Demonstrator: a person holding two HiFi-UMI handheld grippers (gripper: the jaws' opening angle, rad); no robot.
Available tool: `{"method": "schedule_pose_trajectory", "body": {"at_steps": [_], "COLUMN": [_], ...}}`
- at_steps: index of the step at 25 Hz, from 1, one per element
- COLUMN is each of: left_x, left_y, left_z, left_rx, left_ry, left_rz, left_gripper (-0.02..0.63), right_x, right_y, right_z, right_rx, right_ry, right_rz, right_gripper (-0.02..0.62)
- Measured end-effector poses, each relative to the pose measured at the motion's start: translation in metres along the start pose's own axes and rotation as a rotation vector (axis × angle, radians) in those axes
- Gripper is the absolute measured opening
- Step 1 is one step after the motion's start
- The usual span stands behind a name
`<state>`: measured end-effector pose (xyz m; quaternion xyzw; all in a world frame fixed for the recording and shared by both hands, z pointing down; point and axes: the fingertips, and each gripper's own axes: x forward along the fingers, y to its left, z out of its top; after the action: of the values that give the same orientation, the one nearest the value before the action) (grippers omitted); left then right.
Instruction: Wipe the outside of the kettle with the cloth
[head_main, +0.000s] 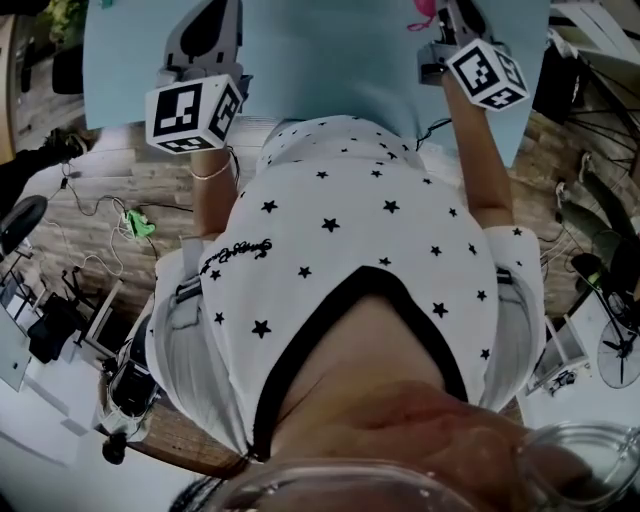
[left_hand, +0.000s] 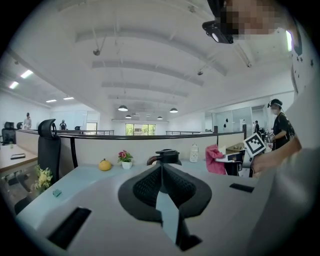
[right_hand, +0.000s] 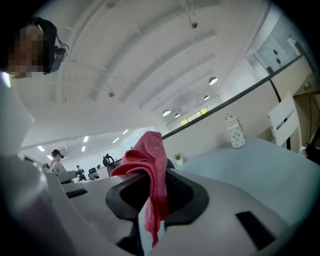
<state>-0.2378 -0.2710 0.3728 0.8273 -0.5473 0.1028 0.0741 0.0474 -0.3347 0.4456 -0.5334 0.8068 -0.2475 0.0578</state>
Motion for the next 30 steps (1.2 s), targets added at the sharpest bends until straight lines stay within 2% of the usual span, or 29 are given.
{"method": "schedule_pose_trajectory", "body": {"at_steps": [4,7,10,17,30], "left_x": [-0.001,0.003,0.008,0.006,0.012], "left_y": [-0.018,-0.030,-0.040,-0.047,-0.050], "left_z": [-0.006,-0.014,-0.005,-0.009,-0.009], "left_rx": [0.005,0.001,0.000,0.005,0.000], "left_ry": [0.002,0.012,0.003,0.010,0.004], "left_rz": [-0.048,-0.085,-0.116,-0.148,-0.159], "left_gripper": [0.032,0.034,0.034,0.034,0.034], "right_x": [-0.027,-0.037,-0.038,-0.047,-0.047], "right_y": [0.025,0.044,0.053,0.055,0.062], "right_z": [0.004,-0.002,0.001,-0.006,-0.006], "right_rx": [-0.027,-0.030,-0.013,-0.029,-0.076], "right_ry": [-0.037,-0.034,-0.022,-0.033,-0.022], "right_rz": [0.058,0.094,0.116,0.088,0.106], "right_gripper": [0.071,0.071,0.071,0.071,0.069]}}
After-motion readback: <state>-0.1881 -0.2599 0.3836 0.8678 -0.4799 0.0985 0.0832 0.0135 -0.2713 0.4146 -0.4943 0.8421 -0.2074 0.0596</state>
